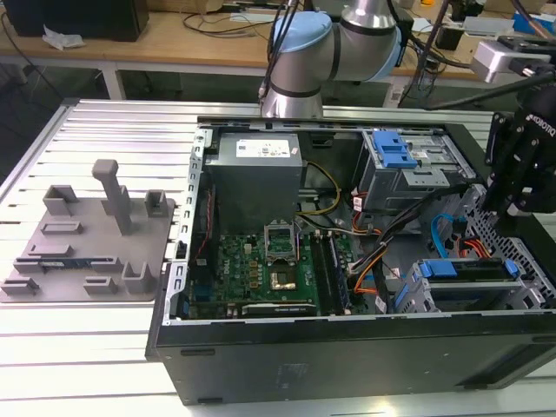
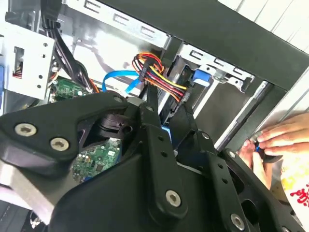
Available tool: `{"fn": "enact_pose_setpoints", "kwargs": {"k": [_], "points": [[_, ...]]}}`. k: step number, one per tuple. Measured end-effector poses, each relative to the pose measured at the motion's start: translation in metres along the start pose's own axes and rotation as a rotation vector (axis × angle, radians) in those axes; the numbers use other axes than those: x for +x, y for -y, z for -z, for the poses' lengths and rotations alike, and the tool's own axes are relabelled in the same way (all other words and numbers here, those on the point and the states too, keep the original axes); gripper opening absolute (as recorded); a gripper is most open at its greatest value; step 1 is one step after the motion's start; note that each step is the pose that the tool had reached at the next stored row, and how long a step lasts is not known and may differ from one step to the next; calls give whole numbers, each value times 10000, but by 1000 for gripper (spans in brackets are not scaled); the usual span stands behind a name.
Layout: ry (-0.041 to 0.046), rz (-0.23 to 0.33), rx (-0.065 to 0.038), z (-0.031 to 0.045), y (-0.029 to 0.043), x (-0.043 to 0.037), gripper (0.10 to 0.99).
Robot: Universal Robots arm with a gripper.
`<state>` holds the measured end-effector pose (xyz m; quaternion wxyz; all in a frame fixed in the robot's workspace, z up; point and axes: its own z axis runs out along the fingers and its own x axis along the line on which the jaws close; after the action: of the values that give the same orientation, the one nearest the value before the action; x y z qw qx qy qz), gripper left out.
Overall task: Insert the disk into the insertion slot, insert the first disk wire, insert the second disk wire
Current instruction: 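Insert the second disk wire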
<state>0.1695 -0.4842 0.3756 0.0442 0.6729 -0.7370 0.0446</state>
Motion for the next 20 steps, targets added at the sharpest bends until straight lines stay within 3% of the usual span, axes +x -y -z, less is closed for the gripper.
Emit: {"fn": "enact_pose_setpoints", "kwargs": {"k": [1, 3, 5, 8, 10, 11, 12, 13, 14, 17, 20], "points": [[-87, 2, 7, 0, -45, -8, 376], [-132, 1, 12, 1, -117, -10, 376], [-189, 1, 17, 1, -245, -3, 376], [-336, 0, 30, 0, -350, 6, 376], [-436, -2, 39, 2, -377, -4, 361], [-513, -1, 46, 4, -382, -18, 294], [-550, -1, 50, 4, -383, -26, 294], [-580, -1, 53, 4, -384, -31, 224], [-626, -1, 57, 4, -384, -35, 224], [-704, -2, 64, -4, -386, -46, 224], [-719, 1, 83, -37, -386, -56, 224]]}}
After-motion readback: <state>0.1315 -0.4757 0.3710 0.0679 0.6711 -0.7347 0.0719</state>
